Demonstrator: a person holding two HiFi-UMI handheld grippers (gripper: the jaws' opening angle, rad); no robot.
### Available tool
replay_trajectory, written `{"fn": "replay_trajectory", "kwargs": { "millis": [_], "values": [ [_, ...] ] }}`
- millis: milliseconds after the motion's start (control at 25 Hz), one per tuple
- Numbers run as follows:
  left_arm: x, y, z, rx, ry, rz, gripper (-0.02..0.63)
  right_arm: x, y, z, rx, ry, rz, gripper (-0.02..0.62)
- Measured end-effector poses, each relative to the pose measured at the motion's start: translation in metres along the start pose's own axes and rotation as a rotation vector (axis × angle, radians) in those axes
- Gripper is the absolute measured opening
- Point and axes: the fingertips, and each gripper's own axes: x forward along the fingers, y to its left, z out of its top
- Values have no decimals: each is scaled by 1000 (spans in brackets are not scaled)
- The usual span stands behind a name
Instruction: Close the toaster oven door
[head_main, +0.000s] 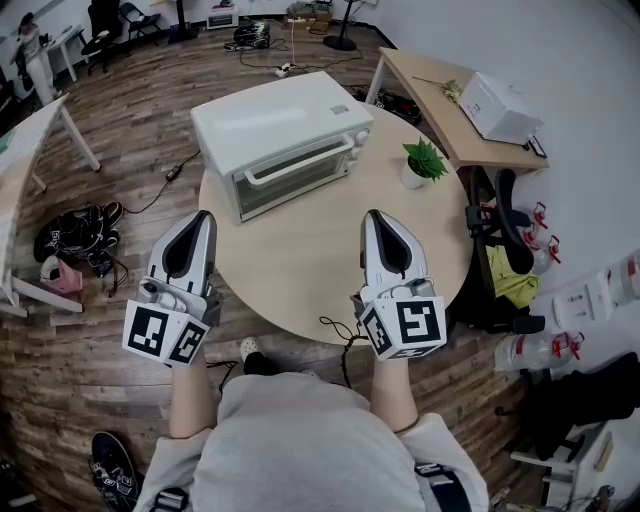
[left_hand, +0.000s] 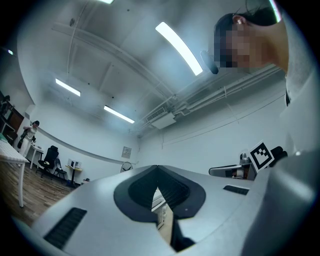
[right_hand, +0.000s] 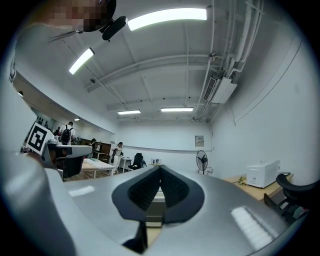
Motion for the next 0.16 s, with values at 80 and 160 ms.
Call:
{"fn": "replay_trajectory", "kwargs": {
  "millis": [80, 160],
  "values": [
    [-1, -1, -1, -1, 1, 2, 8, -1, 0, -1, 1, 1, 4, 11],
    [-2, -3, -3, -2, 3, 4, 8, -2, -1, -2, 1, 1, 6, 11]
  ]
}}
